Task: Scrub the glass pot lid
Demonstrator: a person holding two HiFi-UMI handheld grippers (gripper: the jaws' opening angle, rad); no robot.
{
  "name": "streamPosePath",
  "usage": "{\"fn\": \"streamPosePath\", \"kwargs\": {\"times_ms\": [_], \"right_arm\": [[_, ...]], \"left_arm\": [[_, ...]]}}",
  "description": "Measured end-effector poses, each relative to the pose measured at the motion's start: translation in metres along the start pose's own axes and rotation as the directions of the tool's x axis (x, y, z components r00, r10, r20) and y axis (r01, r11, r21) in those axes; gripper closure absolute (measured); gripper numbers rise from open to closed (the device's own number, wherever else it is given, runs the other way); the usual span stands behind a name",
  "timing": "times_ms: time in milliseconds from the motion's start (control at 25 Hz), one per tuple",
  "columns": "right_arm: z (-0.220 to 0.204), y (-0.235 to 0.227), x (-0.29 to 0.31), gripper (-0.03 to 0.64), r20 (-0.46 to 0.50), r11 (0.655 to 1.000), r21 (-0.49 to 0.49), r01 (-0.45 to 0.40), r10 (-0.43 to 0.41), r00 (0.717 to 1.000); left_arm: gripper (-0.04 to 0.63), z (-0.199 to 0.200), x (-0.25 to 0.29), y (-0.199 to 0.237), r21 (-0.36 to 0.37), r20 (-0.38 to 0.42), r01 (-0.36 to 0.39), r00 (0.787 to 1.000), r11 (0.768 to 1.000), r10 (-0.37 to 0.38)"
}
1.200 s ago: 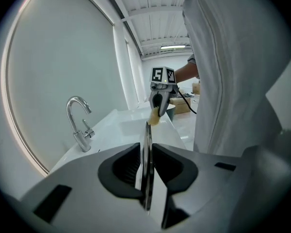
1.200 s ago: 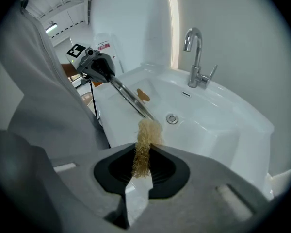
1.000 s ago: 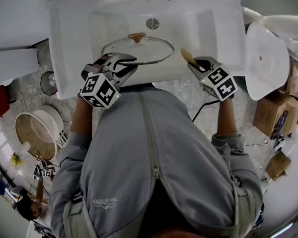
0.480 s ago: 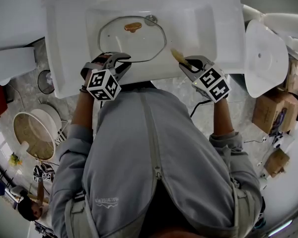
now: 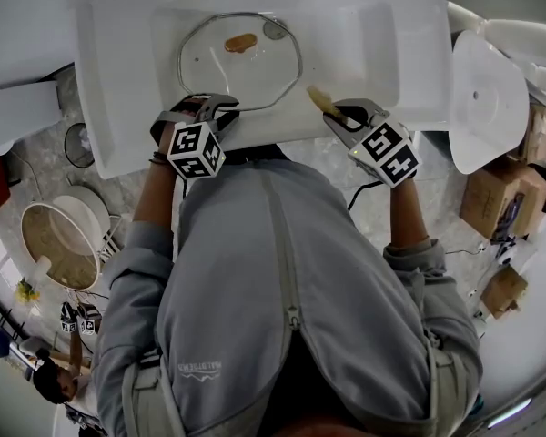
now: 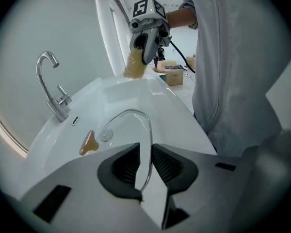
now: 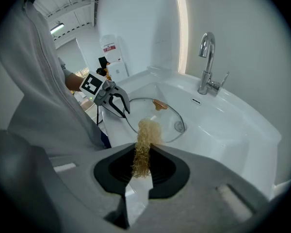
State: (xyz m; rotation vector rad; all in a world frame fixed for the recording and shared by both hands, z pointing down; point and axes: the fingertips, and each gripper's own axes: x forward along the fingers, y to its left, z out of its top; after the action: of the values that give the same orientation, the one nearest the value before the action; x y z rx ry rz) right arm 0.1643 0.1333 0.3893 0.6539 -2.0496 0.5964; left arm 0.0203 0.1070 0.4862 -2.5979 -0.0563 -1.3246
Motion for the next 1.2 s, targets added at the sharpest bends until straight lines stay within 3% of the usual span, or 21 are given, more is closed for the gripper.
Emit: {"fn": "streamPosePath", "kwargs": {"times_ms": [440,680,1000,1200], "right_arm": [[0.011,0.002,0.014,0.569,-0.005,0.999,-0.033,-0.027,0.027,1.000],[0.019,0.004,0.023,0.569,-0.003,0.997,-0.053,-0.048,0.048,0.999],[0.037,0.004,0.037,0.569,0.000,0.993,-0.086,-0.085,0.085,0.996],[0.061,0.004,0.055,0.569,-0.004,0.983,-0.140,-0.119,0.120,0.993]], "left_arm": [[0.546,-0.012,0.008,-0.010,-0.114,0.003,0.061,0.998,0.992,-0.061],[0.545,-0.016,0.008,-0.010,-0.213,0.002,0.104,0.994,0.971,-0.106],[0.543,-0.029,-0.015,0.006,-0.423,0.040,0.045,0.999,0.905,-0.031],[0.545,-0.043,-0.039,0.035,-0.547,0.012,-0.088,0.993,0.833,0.113]]}}
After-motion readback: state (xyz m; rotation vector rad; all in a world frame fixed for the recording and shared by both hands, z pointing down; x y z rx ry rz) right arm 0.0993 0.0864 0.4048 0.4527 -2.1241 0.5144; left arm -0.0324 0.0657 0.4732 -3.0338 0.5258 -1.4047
